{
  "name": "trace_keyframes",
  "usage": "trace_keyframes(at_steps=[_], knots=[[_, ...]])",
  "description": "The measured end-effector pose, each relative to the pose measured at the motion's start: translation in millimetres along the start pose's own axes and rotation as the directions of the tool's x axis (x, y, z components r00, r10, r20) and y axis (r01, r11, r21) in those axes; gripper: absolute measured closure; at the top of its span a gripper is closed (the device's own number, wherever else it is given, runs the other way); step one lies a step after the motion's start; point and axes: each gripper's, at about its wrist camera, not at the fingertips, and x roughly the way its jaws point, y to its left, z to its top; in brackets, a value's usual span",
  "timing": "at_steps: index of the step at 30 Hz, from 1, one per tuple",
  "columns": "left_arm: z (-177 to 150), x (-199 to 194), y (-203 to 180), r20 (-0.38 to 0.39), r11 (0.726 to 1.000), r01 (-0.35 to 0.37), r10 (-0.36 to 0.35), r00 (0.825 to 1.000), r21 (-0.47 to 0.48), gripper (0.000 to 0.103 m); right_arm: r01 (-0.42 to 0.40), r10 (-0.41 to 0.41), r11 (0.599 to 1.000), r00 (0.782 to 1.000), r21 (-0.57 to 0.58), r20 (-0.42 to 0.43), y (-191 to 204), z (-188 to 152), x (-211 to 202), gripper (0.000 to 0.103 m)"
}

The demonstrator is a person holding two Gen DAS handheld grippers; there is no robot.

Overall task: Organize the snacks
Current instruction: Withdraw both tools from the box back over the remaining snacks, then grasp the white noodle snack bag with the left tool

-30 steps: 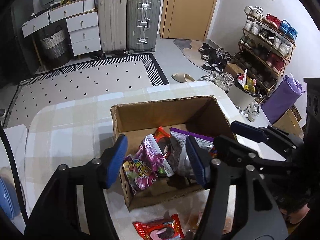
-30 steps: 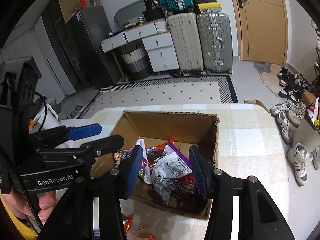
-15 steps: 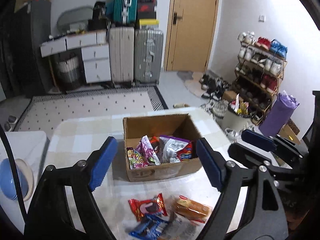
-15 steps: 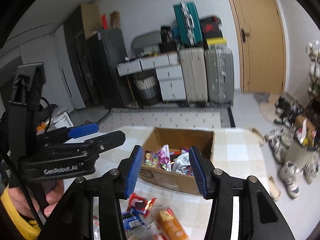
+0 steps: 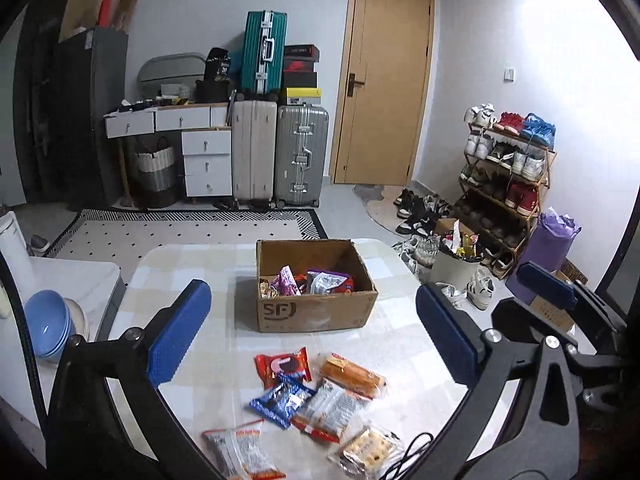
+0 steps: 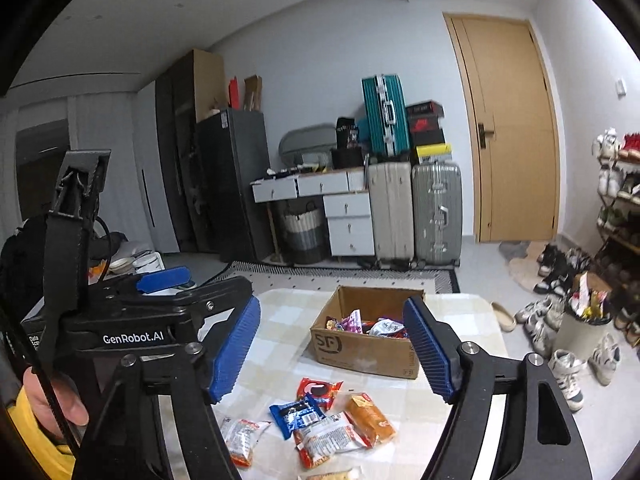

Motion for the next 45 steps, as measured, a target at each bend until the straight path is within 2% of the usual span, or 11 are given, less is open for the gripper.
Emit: trace_keyframes(at_steps=[4,8,12,16,19,21,25,30,36,40,45], knots=[[-20,-41,-4,0.019,1.000,-0.021,0.021,1.000,0.003,0.001,0.010,-0.010,1.000,0.999,-0.002,0.052,12,-8,-37,0.016],[-39,-78,-10,0.082,0.993,-0.097,0.091,0.992,0.066,0.001,0.022,-0.022,1.000,0.997,0.007,0.073,20,-21,-62,0.007],[-64,-115,-17,0.126,0.989,-0.109,0.096,0.987,0.101,0.001,0.010,-0.012,1.000,0.996,0.025,0.084,28,-42,-80,0.006],[-90,-134,-19,0.156,0.986,-0.118,0.099,0.983,0.115,0.001,-0.006,0.004,1.000,0.998,0.019,0.065,35,-66,-80,0.002],[-112,-139,-16,0.142,0.987,-0.114,0.097,0.985,0.114,0.001,0.019,-0.019,1.000,0.999,-0.011,0.033,45,-87,-71,0.001],[-125,-131,-7,0.117,0.990,-0.116,0.106,0.987,0.086,0.001,0.040,-0.040,0.999,0.999,-0.012,-0.010,50,-104,-62,0.001],[-161,-109,27,0.017,0.996,-0.088,0.088,0.996,-0.008,0.001,0.019,-0.016,0.999,0.996,0.031,-0.087,44,-131,-41,0.001],[-209,-85,64,-0.101,0.986,-0.164,0.159,0.982,-0.042,0.001,0.007,0.002,0.997,0.994,0.073,-0.112,42,-150,-24,0.001],[-223,-38,95,-0.190,0.978,-0.205,0.194,0.963,-0.041,0.001,-0.023,0.036,0.996,0.988,0.091,-0.152,48,-162,-1,0.001],[-229,-18,104,-0.230,0.978,-0.200,0.184,0.956,-0.051,0.001,-0.034,0.050,0.994,0.985,0.103,-0.165,49,-170,8,0.001],[-232,18,109,-0.315,0.977,-0.201,0.168,0.934,-0.074,0.001,-0.039,0.065,0.991,0.978,0.130,-0.198,44,-182,20,0.001]])
